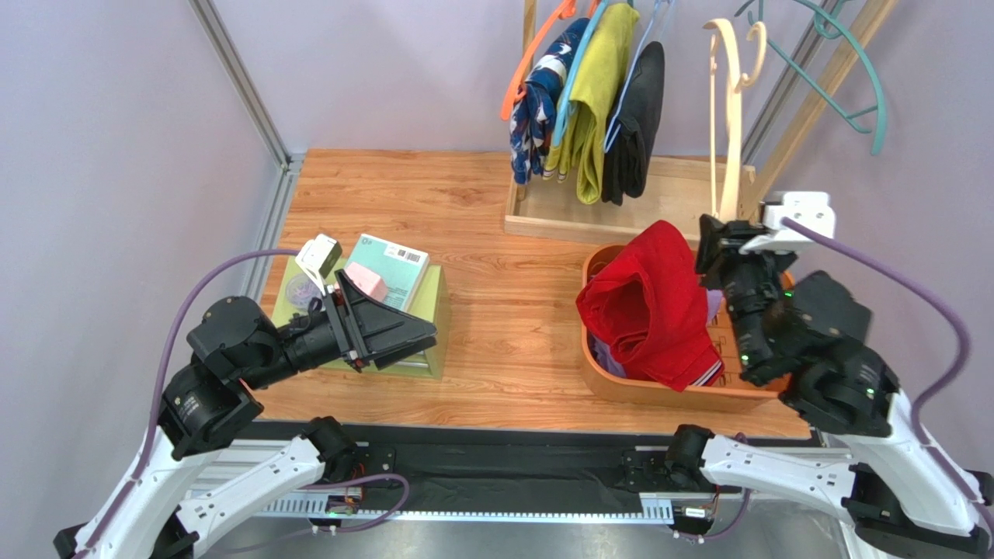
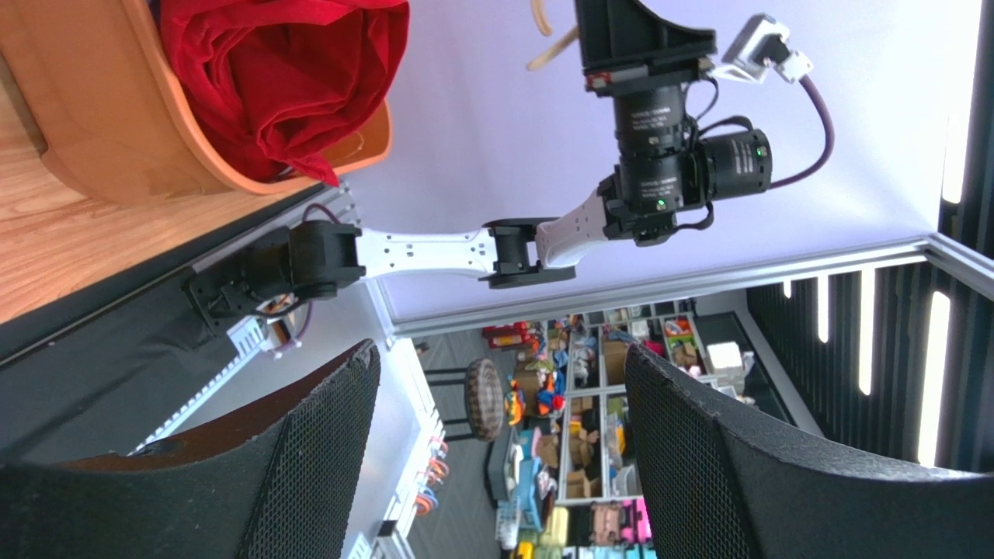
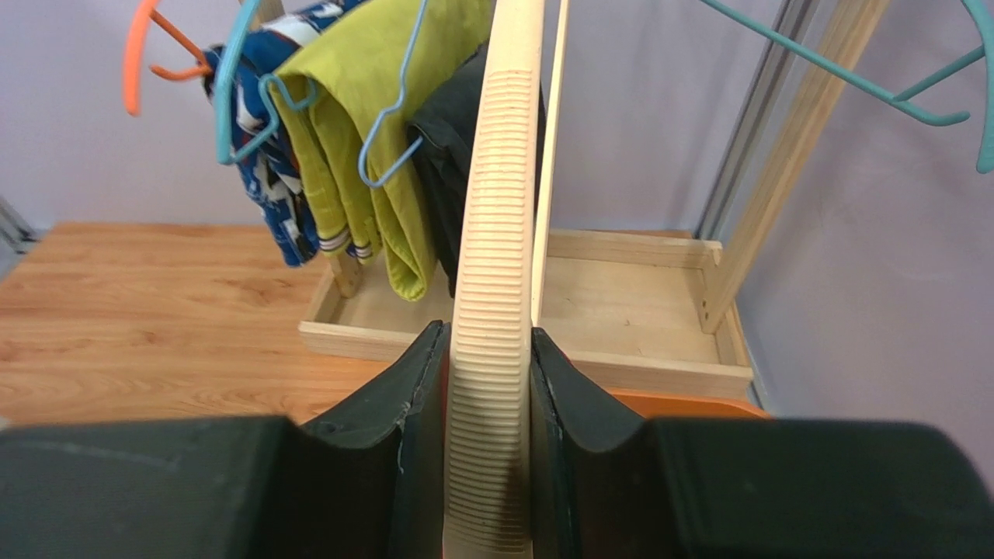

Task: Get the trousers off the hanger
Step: Hang the hanger back to the clothesline with the right arm

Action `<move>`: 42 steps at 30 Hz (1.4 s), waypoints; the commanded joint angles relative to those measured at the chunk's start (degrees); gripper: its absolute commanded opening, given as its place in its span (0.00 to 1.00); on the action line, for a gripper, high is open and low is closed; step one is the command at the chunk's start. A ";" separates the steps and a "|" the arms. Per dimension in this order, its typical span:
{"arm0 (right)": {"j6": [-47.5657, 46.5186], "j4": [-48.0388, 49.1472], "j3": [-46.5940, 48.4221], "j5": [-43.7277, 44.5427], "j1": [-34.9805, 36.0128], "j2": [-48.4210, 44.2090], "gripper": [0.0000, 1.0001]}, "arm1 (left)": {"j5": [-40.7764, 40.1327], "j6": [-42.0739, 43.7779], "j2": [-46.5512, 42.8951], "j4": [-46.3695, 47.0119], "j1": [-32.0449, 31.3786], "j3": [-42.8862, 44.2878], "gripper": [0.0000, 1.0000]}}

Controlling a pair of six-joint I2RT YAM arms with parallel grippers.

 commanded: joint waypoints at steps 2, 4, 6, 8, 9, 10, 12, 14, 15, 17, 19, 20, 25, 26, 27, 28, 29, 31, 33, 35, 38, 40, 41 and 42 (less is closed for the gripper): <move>4.90 0.30 -0.50 -7.61 -10.04 4.49 0.00 | 1.51 -0.50 -0.85 2.50 0.11 0.79 0.81; 5.80 0.22 1.07 -14.90 -17.24 6.94 0.00 | 1.16 -0.50 -1.55 2.24 0.11 0.70 0.81; 8.43 -0.40 2.75 -20.19 -22.19 10.36 0.00 | 0.72 -0.59 -2.17 1.54 0.11 0.61 0.81; 9.49 -1.54 5.98 -28.45 -28.96 12.92 0.00 | 0.10 -0.68 -3.13 0.75 0.11 0.70 0.81; 10.62 -1.89 7.49 -30.83 -30.89 15.63 0.00 | -0.07 -0.59 -3.40 0.40 0.11 0.70 0.81; 11.16 -2.85 8.98 -35.29 -34.74 16.87 0.00 | -0.42 -0.50 -4.01 0.13 0.11 0.70 0.81; 13.08 -5.22 14.60 -39.79 -38.54 21.08 0.00 | -0.86 -0.59 -4.54 -0.57 0.11 0.52 0.81; 14.85 -7.86 21.69 -47.35 -44.43 23.99 0.00 | -1.65 -0.59 -5.59 -1.19 0.11 0.52 0.81; 15.55 -10.05 23.83 -49.64 -46.10 26.62 0.00 | -1.92 -0.59 -5.77 -1.36 0.11 0.44 0.81; 16.26 -11.55 27.87 -53.78 -49.36 29.35 0.00 | -2.62 -0.50 -6.56 -1.98 0.11 0.43 0.81; 16.43 -13.84 32.36 -55.63 -51.55 30.85 0.00 | -3.15 -0.42 -7.26 -2.51 0.11 0.26 0.81; 16.61 -14.11 33.07 -56.33 -52.26 31.47 0.00 | -3.32 -0.42 -7.44 -2.60 0.11 0.26 0.81; 19.33 -13.58 36.49 -68.78 -58.85 34.46 0.00 | -3.24 -0.59 -7.45 -2.34 0.11 -0.09 0.81; 19.51 -13.76 37.37 -69.78 -59.38 36.03 0.00 | -2.89 -0.59 -7.27 -2.07 0.11 -0.01 0.81; 19.77 -14.02 38.25 -70.31 -59.83 36.66 0.00 | -2.28 -0.59 -6.92 -1.98 0.11 0.17 0.81; 20.30 -14.02 40.00 -70.84 -60.96 37.27 0.00 | -1.92 -0.42 -6.22 -1.89 0.11 0.35 0.81; 21.43 -14.11 40.80 -71.54 -62.45 38.50 0.00 | -1.66 -0.24 -5.95 -1.89 0.11 0.78 0.81; 22.85 -14.46 42.65 -74.25 -65.26 39.82 0.00 | -0.95 -0.06 -5.25 -1.89 0.11 1.22 0.81; 24.86 -14.90 44.85 -76.37 -67.20 41.58 0.00 | -0.87 -0.06 -5.16 -1.81 0.11 1.31 0.81; 25.75 -14.90 45.38 -78.39 -69.67 42.63 0.00 | -0.87 -0.15 -5.33 -1.89 0.11 1.23 0.81; 27.16 -14.81 45.12 -80.86 -72.48 43.43 0.00 | -0.78 -0.33 -5.42 -1.89 0.11 1.05 0.81; 28.38 -14.64 44.59 -82.96 -74.23 43.87 0.00 | -0.69 -0.33 -5.42 -1.81 0.11 1.14 0.81; 28.65 -14.55 44.16 -83.15 -74.59 43.96 0.00 | -0.60 -0.33 -5.25 -1.81 0.11 1.22 0.81; 28.74 -14.29 44.06 -83.23 -75.20 43.96 0.00 | -0.52 -0.33 -5.07 -1.81 0.11 1.31 0.81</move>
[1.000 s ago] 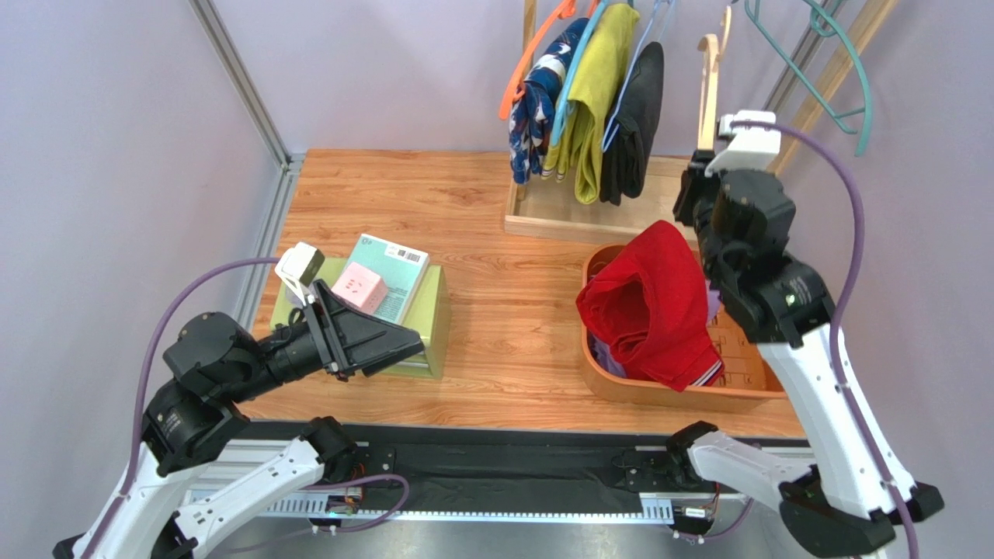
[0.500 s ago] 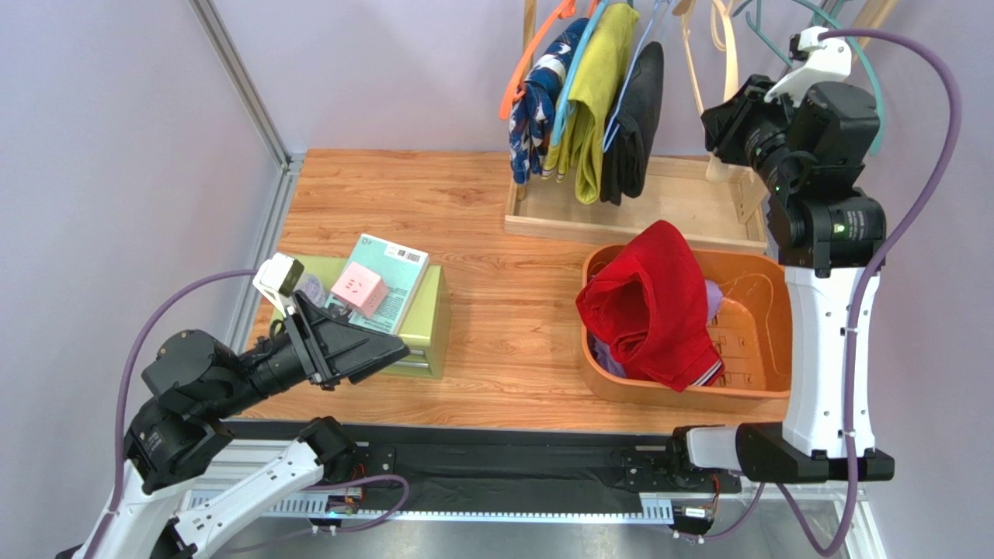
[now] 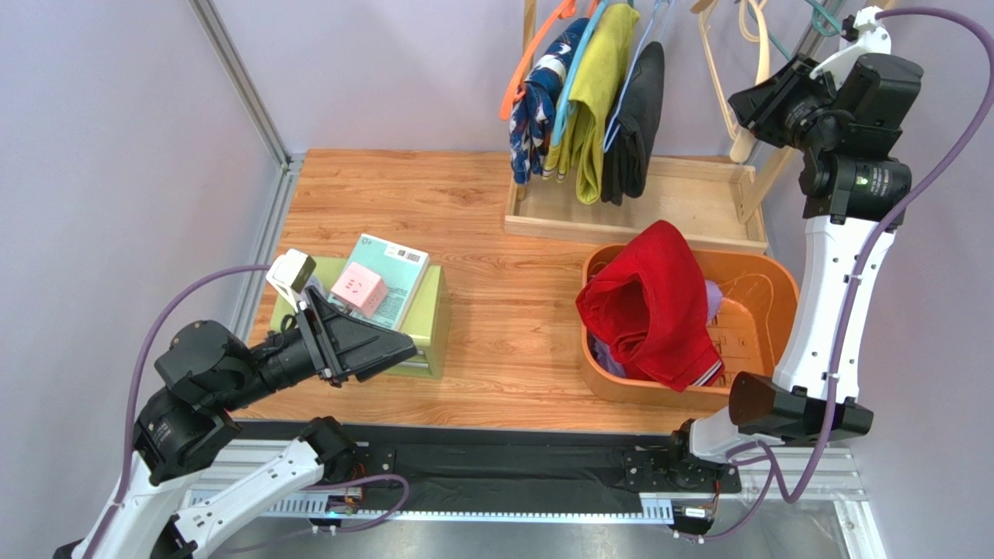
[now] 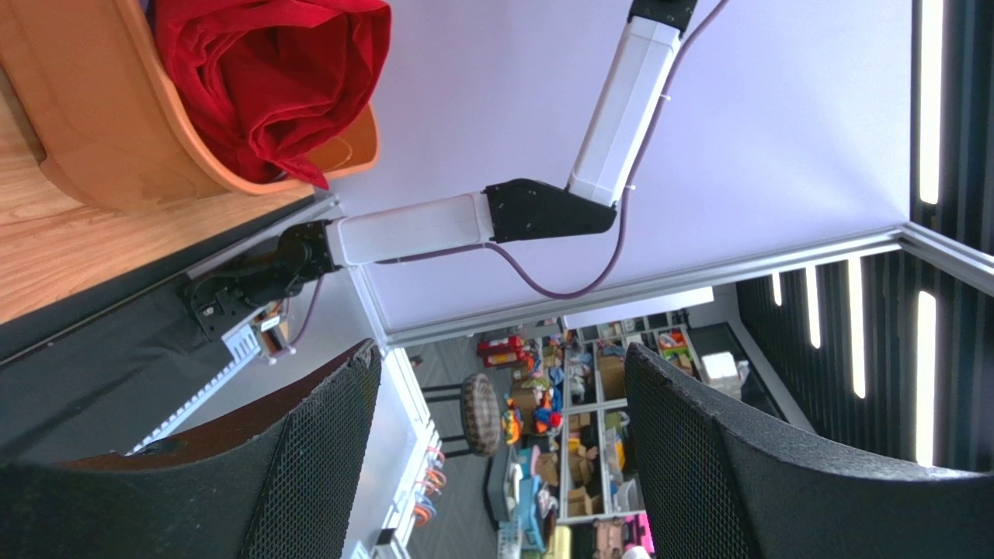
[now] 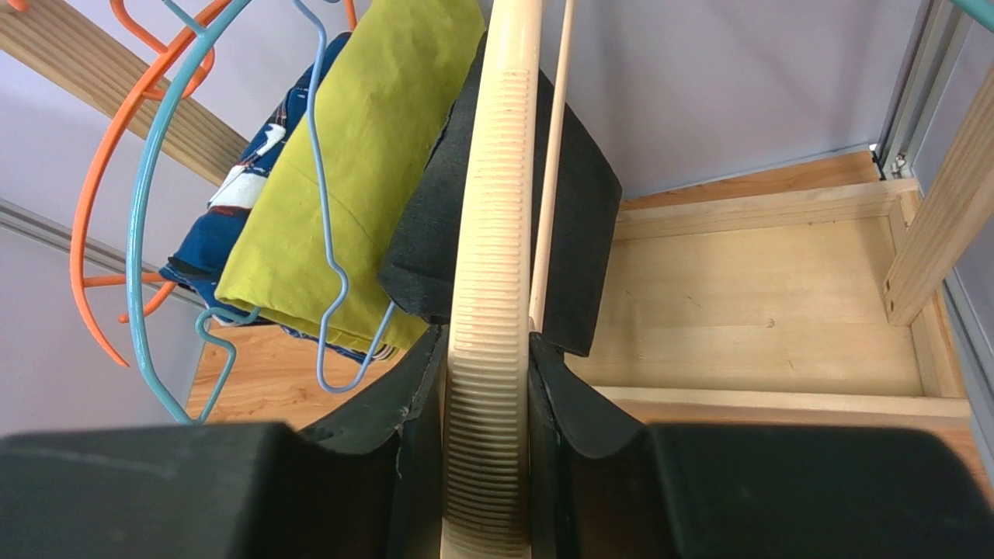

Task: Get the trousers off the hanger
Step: Hang the hanger back to the clothesline with the right arm

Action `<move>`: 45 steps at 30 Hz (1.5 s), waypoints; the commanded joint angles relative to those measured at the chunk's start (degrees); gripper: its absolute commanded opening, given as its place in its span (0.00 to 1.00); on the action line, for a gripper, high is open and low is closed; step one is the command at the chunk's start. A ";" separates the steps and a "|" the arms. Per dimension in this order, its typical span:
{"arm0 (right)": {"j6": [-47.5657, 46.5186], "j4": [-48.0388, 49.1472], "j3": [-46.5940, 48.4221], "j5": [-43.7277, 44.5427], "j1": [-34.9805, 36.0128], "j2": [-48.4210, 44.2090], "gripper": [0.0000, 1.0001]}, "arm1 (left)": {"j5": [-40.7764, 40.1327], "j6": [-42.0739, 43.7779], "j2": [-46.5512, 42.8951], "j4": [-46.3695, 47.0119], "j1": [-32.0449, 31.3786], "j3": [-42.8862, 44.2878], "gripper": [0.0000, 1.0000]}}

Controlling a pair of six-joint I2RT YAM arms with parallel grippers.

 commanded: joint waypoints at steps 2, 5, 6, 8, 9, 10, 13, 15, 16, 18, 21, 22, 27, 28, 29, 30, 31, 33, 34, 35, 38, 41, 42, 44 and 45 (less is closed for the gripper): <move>3.39 2.45 1.75 -4.73 -2.45 0.02 0.00 | 1.43 -0.02 0.66 1.06 0.11 1.49 0.81; 4.35 2.63 1.75 -5.69 -3.76 0.90 0.00 | 1.87 -0.11 0.92 1.15 0.11 1.66 0.81; 4.70 2.72 2.01 -6.56 -4.64 1.17 0.00 | 1.96 -0.02 0.83 1.06 0.11 1.67 0.81; 6.19 4.12 2.19 -7.53 -5.35 1.78 0.00 | 1.96 -0.02 0.92 1.06 0.02 1.75 0.81; 6.72 4.47 2.80 -8.32 -5.61 2.04 0.00 | 2.05 -0.02 0.92 1.06 0.11 1.75 0.81; 6.90 4.74 4.11 -8.68 -5.70 3.18 0.00 | 2.13 -0.11 0.83 0.97 0.11 1.75 0.81; 7.95 5.88 6.83 -9.82 -5.79 5.55 0.00 | 2.31 -0.20 1.10 1.06 0.11 1.67 0.81; 8.83 5.36 8.68 -9.91 -5.88 6.87 0.00 | 2.49 -0.20 1.10 1.06 0.11 1.84 0.81; 9.36 5.01 10.43 -10.00 -5.88 8.10 0.00 | 2.49 -0.20 1.10 1.06 0.11 1.93 0.81; 10.41 3.78 11.85 -9.91 -6.14 9.16 0.00 | 2.31 -0.20 0.83 0.97 0.11 1.84 0.81; 11.29 2.46 11.77 -9.48 -6.40 9.52 0.00 | 2.05 -0.28 0.48 1.06 0.11 1.58 0.81; 11.30 2.28 11.25 -9.04 -6.41 8.82 0.00 | 1.96 -0.37 0.31 0.88 0.11 1.49 0.81; 10.51 1.67 4.84 -6.23 -7.02 4.78 0.00 | 1.87 -0.28 -0.13 0.62 0.11 1.23 0.81; 9.90 1.40 4.22 -5.61 -7.19 3.47 0.01 | 1.78 -0.28 -0.13 0.71 0.11 1.05 0.81; 9.46 0.36 3.95 -4.82 -7.37 2.84 0.08 | 1.87 -0.28 -0.05 0.62 0.11 0.96 0.81; 9.10 -0.35 3.69 -3.25 -7.72 2.32 0.14 | 2.05 -0.28 -0.05 0.71 0.02 0.88 0.81; 8.67 -1.23 3.77 -2.19 -7.81 1.44 0.31 | 2.05 -0.37 0.04 0.88 0.11 0.70 0.81; 7.52 -3.95 4.30 0.70 -8.25 0.82 0.51 | 2.40 -0.46 0.30 1.41 0.11 0.44 0.81; 7.00 -4.92 5.08 1.77 -8.25 0.12 0.66 | 2.49 -0.46 0.39 1.58 0.11 0.43 0.81; 6.21 -6.58 5.35 2.91 -8.25 -0.23 0.73 | 2.66 -0.46 0.48 1.67 0.11 0.35 0.81; 6.55 -7.56 5.00 6.43 -8.34 -2.60 0.85 | 2.75 -0.46 0.39 1.76 0.11 0.00 0.81; 6.99 -5.90 3.69 6.88 -8.25 -5.77 0.90 | 2.75 -0.64 0.04 2.02 0.11 -0.53 0.81; 6.90 -5.63 3.60 7.75 -8.16 -6.56 0.91 | 2.75 -0.72 0.04 2.20 0.11 -0.71 0.81; 6.64 -5.02 3.42 9.68 -8.16 -8.93 0.97 | 2.84 -0.81 -0.04 2.29 0.02 -1.06 0.81; 6.03 -4.41 3.16 11.52 -8.25 -10.68 1.00 | 2.84 -0.90 0.04 2.46 0.11 -1.15 0.81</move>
